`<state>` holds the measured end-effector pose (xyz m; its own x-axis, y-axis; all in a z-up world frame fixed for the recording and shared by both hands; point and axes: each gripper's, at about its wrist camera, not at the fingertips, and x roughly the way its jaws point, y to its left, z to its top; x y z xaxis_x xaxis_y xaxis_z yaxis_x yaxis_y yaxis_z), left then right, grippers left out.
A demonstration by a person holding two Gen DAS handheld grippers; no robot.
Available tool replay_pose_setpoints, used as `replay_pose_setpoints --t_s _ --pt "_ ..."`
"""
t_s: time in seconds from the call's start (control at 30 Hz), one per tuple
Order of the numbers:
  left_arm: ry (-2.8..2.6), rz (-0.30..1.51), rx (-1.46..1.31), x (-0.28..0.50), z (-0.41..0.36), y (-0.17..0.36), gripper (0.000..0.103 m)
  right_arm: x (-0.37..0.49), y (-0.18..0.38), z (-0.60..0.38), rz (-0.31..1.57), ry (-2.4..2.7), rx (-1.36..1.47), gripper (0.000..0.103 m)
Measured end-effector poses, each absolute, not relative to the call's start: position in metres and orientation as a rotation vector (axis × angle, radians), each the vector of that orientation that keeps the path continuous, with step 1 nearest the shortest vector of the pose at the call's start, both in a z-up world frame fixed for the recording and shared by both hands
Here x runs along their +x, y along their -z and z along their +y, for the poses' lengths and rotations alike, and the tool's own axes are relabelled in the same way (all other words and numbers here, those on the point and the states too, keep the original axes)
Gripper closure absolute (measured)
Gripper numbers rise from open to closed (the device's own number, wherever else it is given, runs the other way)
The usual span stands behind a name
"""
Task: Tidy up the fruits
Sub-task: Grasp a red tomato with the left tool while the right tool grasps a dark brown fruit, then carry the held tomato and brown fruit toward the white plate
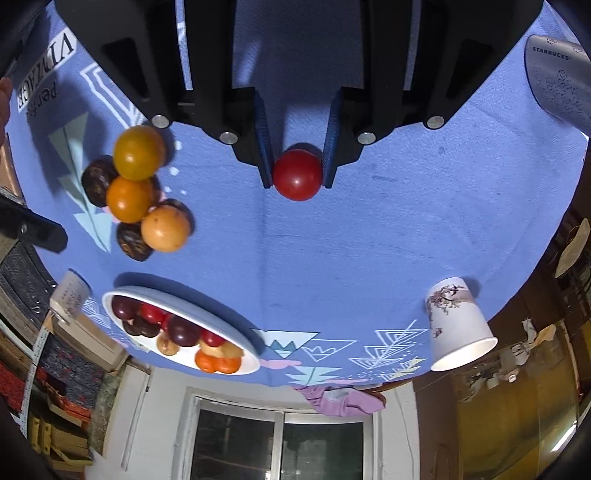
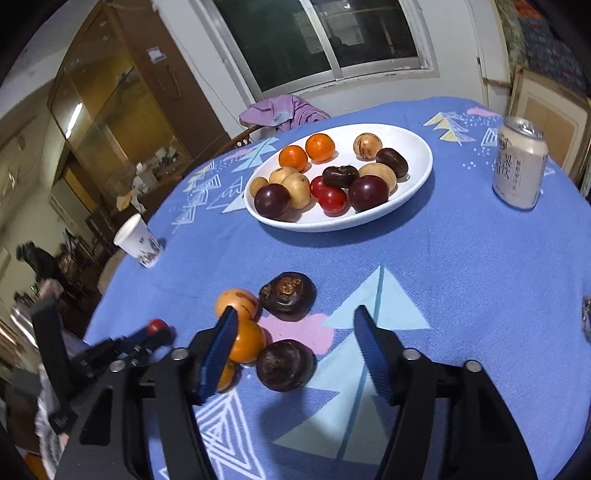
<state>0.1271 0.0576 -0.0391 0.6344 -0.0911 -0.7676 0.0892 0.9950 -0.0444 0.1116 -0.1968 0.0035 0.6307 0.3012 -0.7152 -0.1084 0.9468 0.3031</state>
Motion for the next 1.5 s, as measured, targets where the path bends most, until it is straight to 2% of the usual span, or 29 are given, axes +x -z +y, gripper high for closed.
replay_pose_setpoints --t_s 0.23,0.63,1.13,1.17,1.23,1.5 --pt "0.074 0.88 0.047 0.132 0.054 0.046 0.077 0.134 0.007 -0.199 0.869 -0.18 0.278 0.044" --pt "0.066 0.893 0.046 0.133 0.053 0.05 0.076 0.162 0.021 -0.154 0.9 -0.14 0.074 0.044" --pt "0.057 0.894 0.036 0.133 0.052 0.05 0.076 0.168 0.032 -0.14 0.923 -0.201 0.05 0.044" --pt "0.056 0.894 0.039 0.133 0.051 0.051 0.076 0.168 0.032 -0.14 0.924 -0.205 0.059 0.045" --pt "0.056 0.894 0.038 0.133 0.052 0.051 0.076 0.168 0.032 -0.141 0.933 -0.234 0.089 0.06" --pt "0.061 0.894 0.029 0.133 0.054 0.051 0.075 0.166 0.032 -0.148 0.93 -0.245 0.151 0.06"
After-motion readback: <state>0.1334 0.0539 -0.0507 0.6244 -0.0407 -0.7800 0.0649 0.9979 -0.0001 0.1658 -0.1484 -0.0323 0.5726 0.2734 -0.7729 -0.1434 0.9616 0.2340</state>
